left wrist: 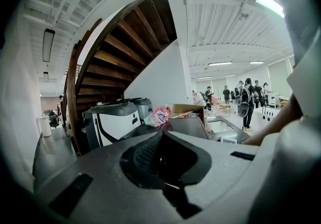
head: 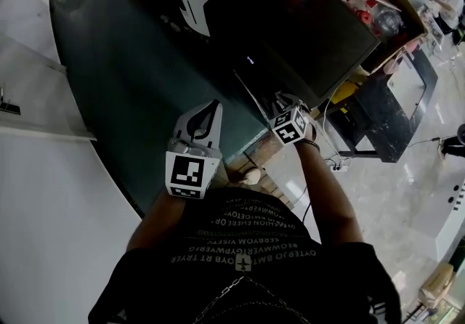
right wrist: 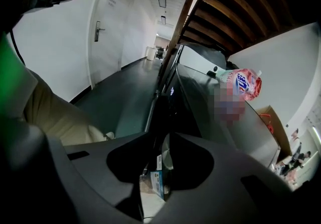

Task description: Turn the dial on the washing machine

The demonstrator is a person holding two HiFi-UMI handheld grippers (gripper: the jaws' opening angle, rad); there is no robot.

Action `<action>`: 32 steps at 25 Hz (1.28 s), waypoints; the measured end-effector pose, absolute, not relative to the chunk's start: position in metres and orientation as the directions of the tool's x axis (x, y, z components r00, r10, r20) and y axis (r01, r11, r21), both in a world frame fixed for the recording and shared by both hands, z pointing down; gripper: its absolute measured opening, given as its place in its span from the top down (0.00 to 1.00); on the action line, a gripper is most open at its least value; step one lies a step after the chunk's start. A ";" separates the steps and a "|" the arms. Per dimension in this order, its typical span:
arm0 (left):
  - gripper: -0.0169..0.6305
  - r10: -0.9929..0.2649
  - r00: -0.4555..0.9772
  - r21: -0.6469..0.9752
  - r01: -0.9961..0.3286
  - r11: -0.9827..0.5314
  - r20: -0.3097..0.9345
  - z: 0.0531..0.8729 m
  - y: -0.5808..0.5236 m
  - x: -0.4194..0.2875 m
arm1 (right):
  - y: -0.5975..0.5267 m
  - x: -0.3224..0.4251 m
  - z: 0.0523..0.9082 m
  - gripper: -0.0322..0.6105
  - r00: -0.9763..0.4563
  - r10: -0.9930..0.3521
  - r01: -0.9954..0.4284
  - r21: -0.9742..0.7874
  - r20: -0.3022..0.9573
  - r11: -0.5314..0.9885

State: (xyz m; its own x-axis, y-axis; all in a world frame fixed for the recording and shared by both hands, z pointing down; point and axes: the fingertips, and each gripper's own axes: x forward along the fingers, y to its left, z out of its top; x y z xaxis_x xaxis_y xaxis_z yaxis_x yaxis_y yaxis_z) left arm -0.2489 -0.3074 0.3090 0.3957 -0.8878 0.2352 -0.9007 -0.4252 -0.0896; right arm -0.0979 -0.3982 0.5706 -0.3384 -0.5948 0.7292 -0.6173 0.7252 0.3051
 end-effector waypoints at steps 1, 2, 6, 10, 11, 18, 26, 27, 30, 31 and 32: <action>0.96 -0.888 0.396 -0.090 -0.900 -0.426 0.235 0.309 -0.308 -0.249 | -0.396 -0.098 0.573 0.80 -0.337 -0.587 -0.615 0.301 0.736 0.729; 0.96 -0.887 0.397 -0.091 -0.900 -0.426 0.235 0.309 -0.308 -0.249 | -0.394 -0.098 0.575 0.80 -0.335 -0.585 -0.613 0.301 0.739 0.731; 0.96 -0.887 0.396 -0.093 -0.900 -0.426 0.236 0.308 -0.311 -0.251 | -0.398 -0.095 0.564 0.80 -0.323 -0.641 -0.629 0.348 0.696 0.695; 0.96 -0.887 0.394 -0.088 -0.901 -0.424 0.242 0.310 -0.309 -0.250 | -0.401 -0.092 0.564 0.77 -0.303 -0.657 -0.644 0.360 0.691 0.676; 0.96 -0.886 0.395 -0.088 -0.901 -0.425 0.241 0.310 -0.309 -0.249 | -0.401 -0.092 0.564 0.77 -0.303 -0.656 -0.643 0.360 0.691 0.676; 0.96 -0.885 0.395 -0.090 -0.900 -0.427 0.245 0.311 -0.309 -0.247 | -0.396 -0.087 0.564 0.76 -0.299 -0.657 -0.655 0.351 0.693 0.669; 0.96 -0.886 0.396 -0.089 -0.900 -0.426 0.240 0.310 -0.308 -0.244 | -0.391 -0.076 0.569 0.78 -0.276 -0.650 -0.672 0.342 0.708 0.657; 0.96 -0.886 0.395 -0.090 -0.900 -0.426 0.241 0.310 -0.307 -0.244 | -0.389 -0.076 0.570 0.78 -0.276 -0.647 -0.669 0.341 0.711 0.660; 0.96 -0.887 0.395 -0.092 -0.900 -0.426 0.240 0.310 -0.305 -0.244 | -0.387 -0.076 0.568 0.75 -0.277 -0.648 -0.662 0.348 0.709 0.664; 0.96 -0.887 0.395 -0.092 -0.900 -0.426 0.239 0.309 -0.305 -0.243 | -0.388 -0.076 0.565 0.75 -0.280 -0.655 -0.663 0.352 0.702 0.661; 0.96 -0.887 0.396 -0.093 -0.900 -0.426 0.237 0.308 -0.305 -0.243 | -0.391 -0.077 0.561 0.74 -0.283 -0.661 -0.664 0.356 0.695 0.658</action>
